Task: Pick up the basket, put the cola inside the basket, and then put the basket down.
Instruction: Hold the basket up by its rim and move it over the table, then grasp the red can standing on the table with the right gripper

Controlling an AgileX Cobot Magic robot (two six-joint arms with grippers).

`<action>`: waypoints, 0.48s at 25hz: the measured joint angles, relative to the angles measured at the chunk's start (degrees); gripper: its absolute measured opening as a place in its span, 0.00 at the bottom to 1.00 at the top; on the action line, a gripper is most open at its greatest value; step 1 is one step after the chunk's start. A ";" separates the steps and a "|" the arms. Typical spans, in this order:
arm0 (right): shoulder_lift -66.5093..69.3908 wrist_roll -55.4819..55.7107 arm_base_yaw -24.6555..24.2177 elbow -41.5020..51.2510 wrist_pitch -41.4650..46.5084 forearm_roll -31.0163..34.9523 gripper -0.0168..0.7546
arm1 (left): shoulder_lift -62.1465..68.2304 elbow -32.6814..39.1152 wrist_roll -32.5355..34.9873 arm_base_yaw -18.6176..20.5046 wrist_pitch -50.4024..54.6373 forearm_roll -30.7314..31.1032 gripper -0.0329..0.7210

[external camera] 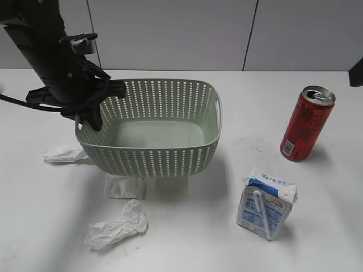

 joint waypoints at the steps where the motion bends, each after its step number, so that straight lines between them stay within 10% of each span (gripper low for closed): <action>1: 3.21 0.00 0.00 -1.81 -0.05 -0.08 0.89 | 0.00 0.00 0.05 0.00 -0.11 0.00 0.05; 12: 25.12 0.00 0.00 -13.72 -0.54 -4.38 0.89 | 0.00 0.00 0.11 0.00 -2.54 -0.83 0.05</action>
